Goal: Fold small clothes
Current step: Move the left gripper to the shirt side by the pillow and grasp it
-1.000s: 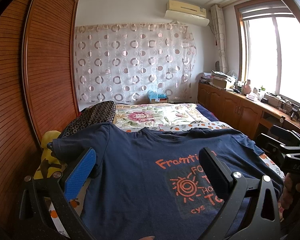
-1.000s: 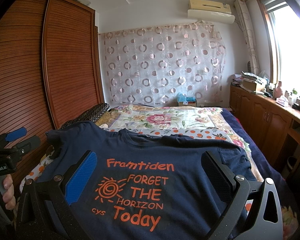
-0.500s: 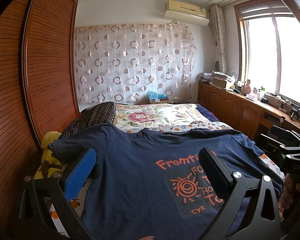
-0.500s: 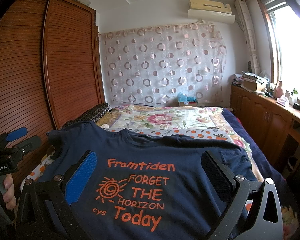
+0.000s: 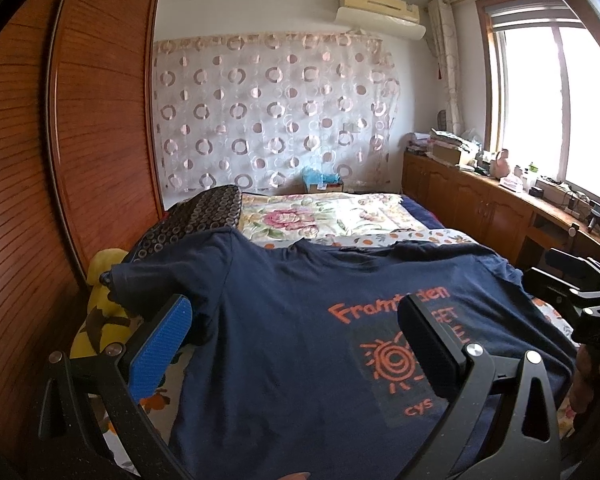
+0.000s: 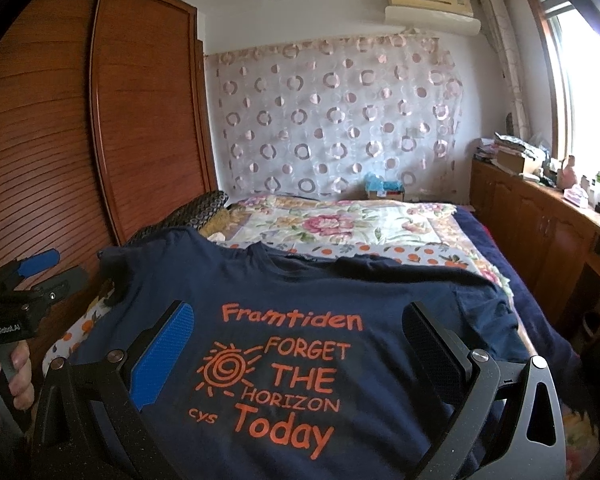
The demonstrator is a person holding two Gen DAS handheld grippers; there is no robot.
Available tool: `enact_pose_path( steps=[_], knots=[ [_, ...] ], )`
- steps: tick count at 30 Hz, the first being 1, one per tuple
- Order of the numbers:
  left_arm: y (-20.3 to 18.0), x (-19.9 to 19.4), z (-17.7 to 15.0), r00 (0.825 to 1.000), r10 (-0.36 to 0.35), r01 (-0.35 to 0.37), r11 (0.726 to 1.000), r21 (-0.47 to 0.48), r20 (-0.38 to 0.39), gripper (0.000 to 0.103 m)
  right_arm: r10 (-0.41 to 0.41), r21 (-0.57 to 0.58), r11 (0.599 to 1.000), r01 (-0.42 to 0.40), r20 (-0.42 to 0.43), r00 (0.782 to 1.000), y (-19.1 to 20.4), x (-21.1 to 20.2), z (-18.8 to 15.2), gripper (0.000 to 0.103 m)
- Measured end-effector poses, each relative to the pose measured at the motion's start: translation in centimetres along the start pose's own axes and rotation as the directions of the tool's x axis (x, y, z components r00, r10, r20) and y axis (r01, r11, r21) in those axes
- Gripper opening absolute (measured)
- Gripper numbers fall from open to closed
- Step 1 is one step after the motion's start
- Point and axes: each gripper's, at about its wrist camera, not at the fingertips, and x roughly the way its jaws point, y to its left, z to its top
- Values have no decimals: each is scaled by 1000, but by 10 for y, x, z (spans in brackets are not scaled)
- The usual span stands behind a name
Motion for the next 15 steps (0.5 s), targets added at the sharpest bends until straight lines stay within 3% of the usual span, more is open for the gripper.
enact_pose_path(
  steps=[15],
  knots=[
    [51,32,-21,994,55,-55,998,2,-93,103,43,-37,998,-44,-47,998,3,18,10,103]
  ],
)
